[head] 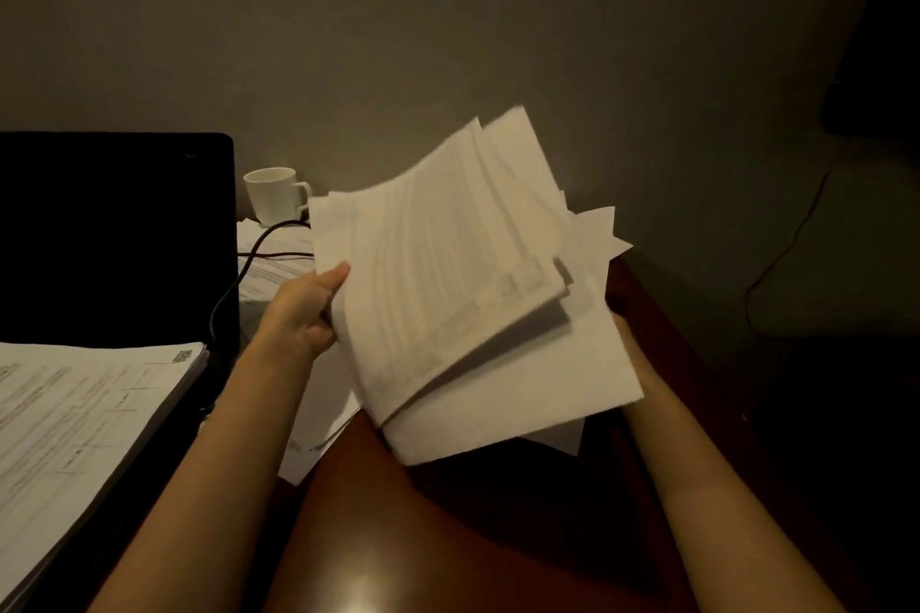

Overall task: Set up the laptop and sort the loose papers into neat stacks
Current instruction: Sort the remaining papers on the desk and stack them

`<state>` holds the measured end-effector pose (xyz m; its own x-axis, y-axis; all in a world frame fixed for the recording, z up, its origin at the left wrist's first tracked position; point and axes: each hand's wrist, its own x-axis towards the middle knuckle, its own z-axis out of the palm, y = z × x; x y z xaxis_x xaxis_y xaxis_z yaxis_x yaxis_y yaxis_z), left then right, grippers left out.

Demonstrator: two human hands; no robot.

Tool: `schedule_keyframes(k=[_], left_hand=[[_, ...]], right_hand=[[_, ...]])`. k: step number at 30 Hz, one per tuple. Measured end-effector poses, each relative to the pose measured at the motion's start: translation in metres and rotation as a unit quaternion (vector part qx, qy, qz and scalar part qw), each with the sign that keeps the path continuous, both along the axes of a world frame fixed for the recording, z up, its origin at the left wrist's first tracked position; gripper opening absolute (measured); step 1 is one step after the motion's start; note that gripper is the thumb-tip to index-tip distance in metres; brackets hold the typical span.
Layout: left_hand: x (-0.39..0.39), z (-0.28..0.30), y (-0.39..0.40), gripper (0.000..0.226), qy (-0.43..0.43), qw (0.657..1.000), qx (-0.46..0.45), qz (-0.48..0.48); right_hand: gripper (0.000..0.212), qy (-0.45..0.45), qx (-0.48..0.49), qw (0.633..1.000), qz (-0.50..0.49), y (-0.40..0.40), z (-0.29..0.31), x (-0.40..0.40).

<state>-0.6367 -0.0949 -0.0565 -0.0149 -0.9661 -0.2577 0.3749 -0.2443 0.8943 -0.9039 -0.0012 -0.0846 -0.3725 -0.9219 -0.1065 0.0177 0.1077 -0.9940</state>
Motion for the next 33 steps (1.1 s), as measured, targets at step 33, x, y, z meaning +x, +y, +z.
schedule_keyframes(k=[33], left_hand=[[-0.028,-0.020,0.010,0.053,-0.314,0.920,-0.223,-0.077]], right_hand=[[0.024,0.053,-0.131,0.990,0.002,0.000,0.018,0.004]])
